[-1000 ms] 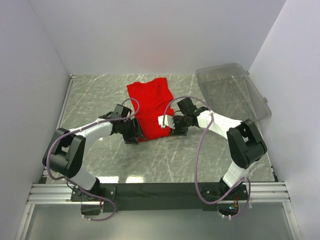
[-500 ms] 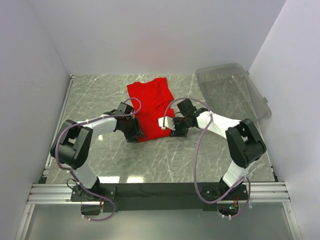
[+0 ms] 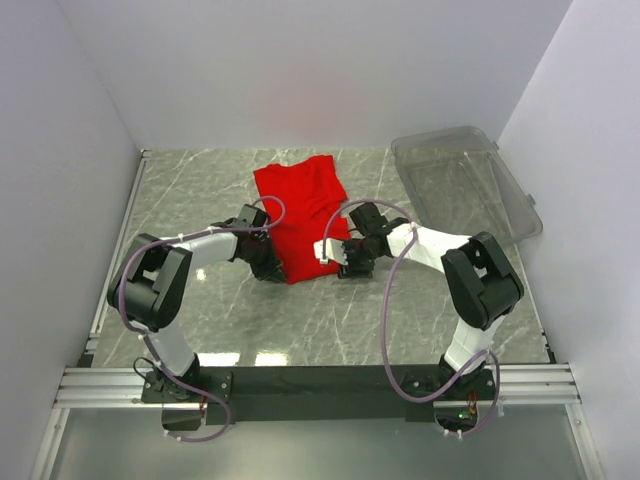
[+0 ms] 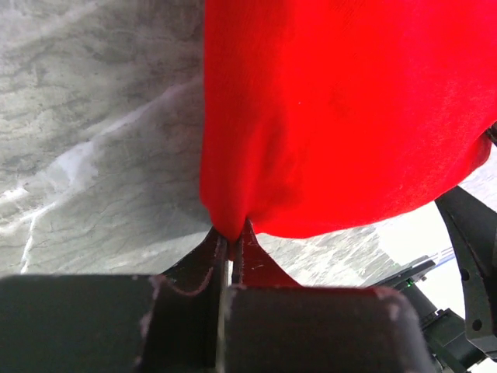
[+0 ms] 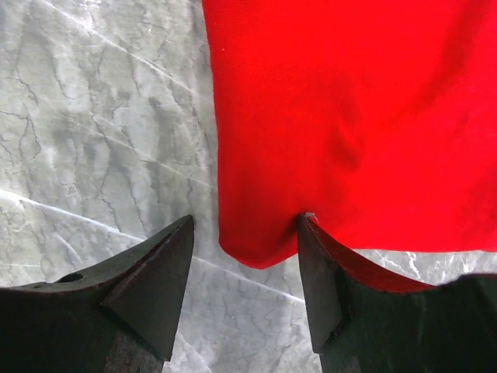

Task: Fold and stack the t-shirts
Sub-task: Fold the tshirt

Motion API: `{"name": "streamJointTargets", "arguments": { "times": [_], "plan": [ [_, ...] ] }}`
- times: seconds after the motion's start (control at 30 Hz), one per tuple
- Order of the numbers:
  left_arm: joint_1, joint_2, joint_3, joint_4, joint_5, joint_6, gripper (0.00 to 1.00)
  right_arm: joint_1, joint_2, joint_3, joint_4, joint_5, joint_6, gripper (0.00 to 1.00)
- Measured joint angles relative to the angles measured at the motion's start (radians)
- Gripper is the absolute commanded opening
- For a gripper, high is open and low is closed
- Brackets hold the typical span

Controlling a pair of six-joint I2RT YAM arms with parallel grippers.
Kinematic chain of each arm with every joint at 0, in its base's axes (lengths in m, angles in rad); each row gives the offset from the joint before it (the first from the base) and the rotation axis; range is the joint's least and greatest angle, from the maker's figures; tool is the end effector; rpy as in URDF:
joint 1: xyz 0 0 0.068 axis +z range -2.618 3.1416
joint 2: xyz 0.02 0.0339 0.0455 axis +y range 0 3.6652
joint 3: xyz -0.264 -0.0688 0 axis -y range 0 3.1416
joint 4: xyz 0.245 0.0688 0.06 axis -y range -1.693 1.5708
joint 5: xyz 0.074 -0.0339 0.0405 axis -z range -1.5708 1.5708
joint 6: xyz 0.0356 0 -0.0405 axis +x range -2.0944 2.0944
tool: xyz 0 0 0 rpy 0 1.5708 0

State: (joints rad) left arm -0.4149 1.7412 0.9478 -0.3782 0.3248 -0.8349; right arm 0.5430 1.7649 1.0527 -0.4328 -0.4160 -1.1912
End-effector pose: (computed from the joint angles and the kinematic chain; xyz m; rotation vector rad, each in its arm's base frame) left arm 0.2894 -0.1399 0.1419 -0.5136 2.8734 -0.7329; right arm 0.2833 0.1878 0.1608 -2.0513 1.5858 0.3399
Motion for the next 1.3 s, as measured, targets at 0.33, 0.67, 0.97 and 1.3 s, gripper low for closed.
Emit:
{"name": "streamJointTargets", "arguments": {
  "times": [0.33, 0.67, 0.97, 1.3],
  "plan": [
    [-0.002, -0.003, 0.003, -0.004, -0.001, 0.006, 0.01, 0.013, 0.027, 0.027, 0.0, 0.013, 0.015, 0.26],
    [-0.004, -0.044, 0.002, -0.031, -0.016, 0.033, 0.01, -0.005, 0.011, 0.026, -0.017, -0.013, 0.024, 0.0],
    [-0.006, -0.291, -0.039, -0.056, 0.005, 0.079, 0.01, -0.079, -0.238, 0.026, -0.15, -0.154, 0.031, 0.0],
    [-0.008, -0.568, -0.101, -0.164, 0.113, 0.081, 0.01, -0.059, -0.479, 0.024, -0.373, -0.28, 0.073, 0.0]
  ]
}}
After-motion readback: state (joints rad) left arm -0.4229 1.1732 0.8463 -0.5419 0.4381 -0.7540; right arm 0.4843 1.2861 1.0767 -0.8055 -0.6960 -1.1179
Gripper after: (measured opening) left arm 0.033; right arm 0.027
